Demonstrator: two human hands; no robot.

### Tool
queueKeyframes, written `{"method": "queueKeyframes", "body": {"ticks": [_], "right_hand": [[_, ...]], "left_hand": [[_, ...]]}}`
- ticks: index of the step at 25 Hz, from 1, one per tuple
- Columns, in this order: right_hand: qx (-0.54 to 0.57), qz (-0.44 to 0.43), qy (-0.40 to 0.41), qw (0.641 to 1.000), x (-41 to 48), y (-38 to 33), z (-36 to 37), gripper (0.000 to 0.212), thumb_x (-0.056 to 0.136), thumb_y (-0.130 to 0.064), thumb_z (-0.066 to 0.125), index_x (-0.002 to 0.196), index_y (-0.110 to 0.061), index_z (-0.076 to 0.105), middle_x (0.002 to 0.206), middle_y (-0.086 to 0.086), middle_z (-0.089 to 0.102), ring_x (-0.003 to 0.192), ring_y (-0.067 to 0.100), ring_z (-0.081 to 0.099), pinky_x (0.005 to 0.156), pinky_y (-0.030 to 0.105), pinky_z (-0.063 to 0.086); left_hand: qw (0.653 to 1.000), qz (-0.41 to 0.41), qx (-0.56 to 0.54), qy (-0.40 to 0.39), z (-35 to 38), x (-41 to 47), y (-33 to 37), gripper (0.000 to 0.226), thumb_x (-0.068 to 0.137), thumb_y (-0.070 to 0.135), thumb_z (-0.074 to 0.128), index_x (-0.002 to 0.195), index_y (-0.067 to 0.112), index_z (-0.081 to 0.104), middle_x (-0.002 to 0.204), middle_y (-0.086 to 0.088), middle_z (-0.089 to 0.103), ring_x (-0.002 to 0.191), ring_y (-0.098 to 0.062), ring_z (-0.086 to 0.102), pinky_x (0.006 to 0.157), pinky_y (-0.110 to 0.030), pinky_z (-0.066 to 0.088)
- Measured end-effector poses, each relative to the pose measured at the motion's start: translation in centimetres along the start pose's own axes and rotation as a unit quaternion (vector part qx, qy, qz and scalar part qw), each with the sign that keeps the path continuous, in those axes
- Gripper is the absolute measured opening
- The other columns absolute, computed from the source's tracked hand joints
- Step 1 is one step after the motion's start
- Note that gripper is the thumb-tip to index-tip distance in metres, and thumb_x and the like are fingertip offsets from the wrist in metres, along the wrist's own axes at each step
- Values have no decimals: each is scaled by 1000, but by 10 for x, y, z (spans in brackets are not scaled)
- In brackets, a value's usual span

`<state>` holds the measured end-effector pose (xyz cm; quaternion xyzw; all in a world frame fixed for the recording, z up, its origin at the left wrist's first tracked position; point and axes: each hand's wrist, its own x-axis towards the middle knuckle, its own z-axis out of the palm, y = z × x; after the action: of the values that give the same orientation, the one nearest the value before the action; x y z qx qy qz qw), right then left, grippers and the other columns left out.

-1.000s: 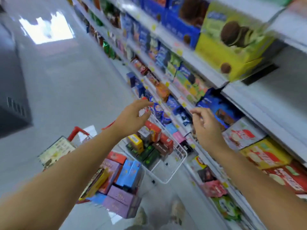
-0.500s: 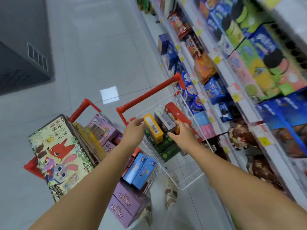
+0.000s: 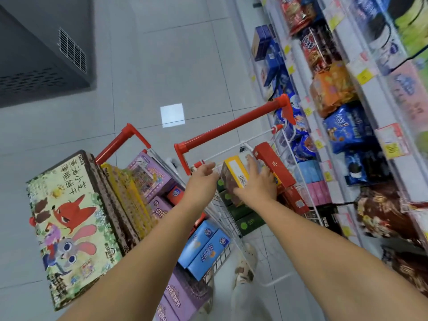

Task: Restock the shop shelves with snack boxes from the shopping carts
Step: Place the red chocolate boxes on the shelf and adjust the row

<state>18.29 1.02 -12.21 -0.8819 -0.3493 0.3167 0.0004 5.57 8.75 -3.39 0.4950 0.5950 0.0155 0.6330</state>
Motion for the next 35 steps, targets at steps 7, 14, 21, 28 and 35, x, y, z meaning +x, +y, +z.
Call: {"method": "queueKeyframes", "body": {"ticks": [7, 14, 21, 28, 35], "right_hand": [[400, -58, -53, 913, -46, 58, -100, 78, 80, -11, 75, 144, -36, 38, 125, -12, 48, 90, -8, 56, 65, 12, 45], [543, -119, -222, 801, -81, 81, -174, 68, 65, -24, 68, 132, -27, 57, 125, 16, 63, 107, 33, 62, 95, 50, 46], [598, -112, -207, 766, -98, 60, -183, 51, 73, -37, 69, 119, -19, 64, 108, 11, 70, 95, 25, 65, 89, 42, 49], [355, 87, 3, 931, -49, 78, -117, 51, 100, -38, 47, 147, -19, 36, 144, 8, 44, 119, 26, 51, 93, 39, 44], [201, 89, 12, 975, 9, 79, -25, 58, 83, -27, 74, 132, -13, 46, 121, 15, 60, 106, 33, 59, 93, 45, 50]], "left_hand": [[991, 11, 92, -101, 2, -36, 20, 63, 99, 30, 56, 154, 24, 26, 144, -2, 49, 77, 5, 48, 76, -18, 41], [941, 84, 106, -310, -13, -72, 67, 45, 84, 55, 66, 122, 32, 56, 110, 13, 71, 95, 0, 67, 98, -24, 46], [928, 74, 21, -363, -30, -85, 71, 64, 60, 50, 74, 110, 13, 59, 100, -7, 75, 87, -22, 73, 76, -29, 58], [984, 89, -77, -133, -60, -63, 62, 50, 73, 50, 71, 105, 13, 65, 90, -7, 77, 75, -20, 72, 86, -38, 54], [993, 48, -88, -68, -68, -59, 57, 23, 92, 34, 61, 95, 11, 66, 74, -2, 76, 58, -13, 71, 50, -19, 54]]}}
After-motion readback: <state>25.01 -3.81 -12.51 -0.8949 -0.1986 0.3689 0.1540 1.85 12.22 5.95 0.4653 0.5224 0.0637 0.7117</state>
